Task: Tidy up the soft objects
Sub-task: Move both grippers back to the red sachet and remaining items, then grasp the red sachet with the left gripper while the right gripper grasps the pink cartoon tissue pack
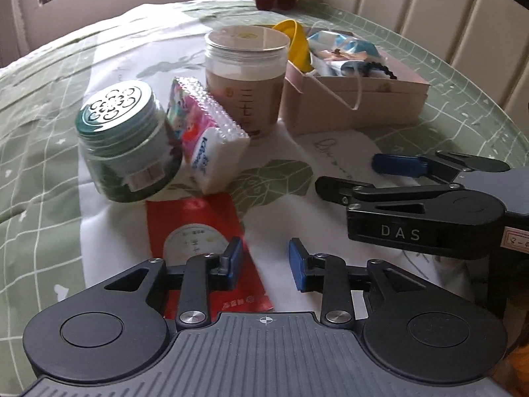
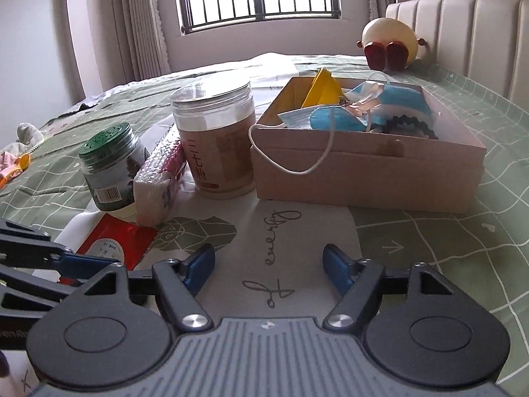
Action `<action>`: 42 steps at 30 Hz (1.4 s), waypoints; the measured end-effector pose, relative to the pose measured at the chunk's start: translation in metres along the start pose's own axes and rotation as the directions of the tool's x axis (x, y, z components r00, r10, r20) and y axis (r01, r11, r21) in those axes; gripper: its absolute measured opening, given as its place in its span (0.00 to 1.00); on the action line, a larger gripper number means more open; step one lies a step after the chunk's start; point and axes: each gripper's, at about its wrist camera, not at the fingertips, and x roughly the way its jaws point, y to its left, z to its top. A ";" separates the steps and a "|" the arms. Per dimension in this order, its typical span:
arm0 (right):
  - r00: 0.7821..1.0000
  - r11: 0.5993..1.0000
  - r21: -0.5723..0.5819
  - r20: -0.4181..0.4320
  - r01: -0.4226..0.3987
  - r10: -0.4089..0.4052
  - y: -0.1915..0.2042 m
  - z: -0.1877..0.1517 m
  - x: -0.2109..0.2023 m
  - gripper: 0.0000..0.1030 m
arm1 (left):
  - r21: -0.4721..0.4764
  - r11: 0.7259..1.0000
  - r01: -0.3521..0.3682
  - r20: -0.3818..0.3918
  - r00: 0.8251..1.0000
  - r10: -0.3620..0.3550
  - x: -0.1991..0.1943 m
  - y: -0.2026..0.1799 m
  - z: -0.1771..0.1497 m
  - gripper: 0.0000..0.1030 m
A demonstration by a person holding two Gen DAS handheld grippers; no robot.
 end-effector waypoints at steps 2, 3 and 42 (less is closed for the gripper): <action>1.000 1.000 0.002 0.001 -0.003 0.003 -0.001 0.000 0.000 0.71 | -0.007 1.000 0.006 0.002 1.000 -0.006 0.000 0.001 -0.001 0.33; 1.000 1.000 0.003 0.001 -0.004 0.004 -0.001 0.000 0.000 0.71 | -0.009 1.000 0.009 0.004 1.000 -0.009 0.000 0.001 -0.001 0.33; 1.000 1.000 0.013 -0.001 -0.006 0.006 0.002 -0.002 0.001 0.75 | -0.035 0.998 -0.046 0.095 0.994 0.050 -0.005 0.023 -0.016 0.62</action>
